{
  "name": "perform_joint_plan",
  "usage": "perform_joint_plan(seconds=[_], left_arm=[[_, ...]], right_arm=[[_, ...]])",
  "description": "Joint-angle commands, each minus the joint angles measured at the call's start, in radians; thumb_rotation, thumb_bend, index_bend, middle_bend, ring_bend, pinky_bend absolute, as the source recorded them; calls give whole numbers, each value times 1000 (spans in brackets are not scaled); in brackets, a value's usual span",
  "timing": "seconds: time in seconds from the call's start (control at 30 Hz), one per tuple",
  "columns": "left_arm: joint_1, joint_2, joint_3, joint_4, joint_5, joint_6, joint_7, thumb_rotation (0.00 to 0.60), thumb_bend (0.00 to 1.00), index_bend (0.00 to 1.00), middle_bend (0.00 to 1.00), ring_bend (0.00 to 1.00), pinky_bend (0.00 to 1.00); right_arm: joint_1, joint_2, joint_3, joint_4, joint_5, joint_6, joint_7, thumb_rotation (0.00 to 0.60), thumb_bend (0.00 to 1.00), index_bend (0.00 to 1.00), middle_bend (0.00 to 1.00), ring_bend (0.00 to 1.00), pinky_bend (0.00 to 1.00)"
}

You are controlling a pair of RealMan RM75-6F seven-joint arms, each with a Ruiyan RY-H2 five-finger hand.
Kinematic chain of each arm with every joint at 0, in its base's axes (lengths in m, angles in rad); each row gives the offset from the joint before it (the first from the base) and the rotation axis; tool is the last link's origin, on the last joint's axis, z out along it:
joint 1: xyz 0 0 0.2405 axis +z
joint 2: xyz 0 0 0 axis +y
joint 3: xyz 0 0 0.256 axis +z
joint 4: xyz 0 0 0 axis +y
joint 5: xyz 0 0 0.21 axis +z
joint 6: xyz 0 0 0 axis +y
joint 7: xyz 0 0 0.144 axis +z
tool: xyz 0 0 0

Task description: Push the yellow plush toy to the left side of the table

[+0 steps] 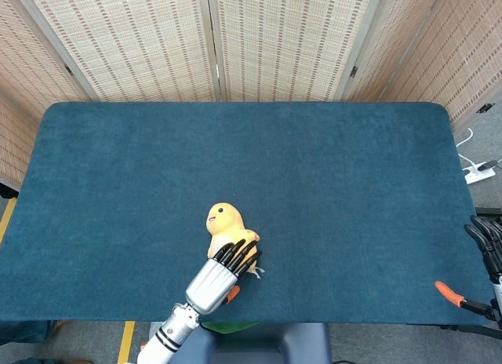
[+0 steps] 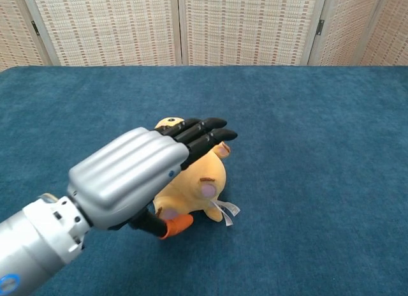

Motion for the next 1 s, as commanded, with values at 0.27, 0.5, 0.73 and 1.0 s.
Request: perform_joint_plan(seconds=[0.27,0.5,0.73,1.0], left_arm=[[-84,-92,-48,196,-146,-63,-31,600,298,30,71,41,224],[-94,-146,-34,333,-66,113,-192,600,542,631,717,643,893],[-76,-62,46,342,71,299,-283,600,687,755,866,777,1000],[-60,132,128,364,270,535,-326,600,688,763,868,778,1000]], right_arm=[[-15,9,18,8,-11,-9,32,600,89,0,0,0,0],[-17,6,27,7,-21,-24,19,600,91,0,0,0,0],[-16,4,27,1,-39,-46,4,600,91,0,0,0,0],[-26,1,21,-23,-66,-55,-44,600,92,0,0,0,0]])
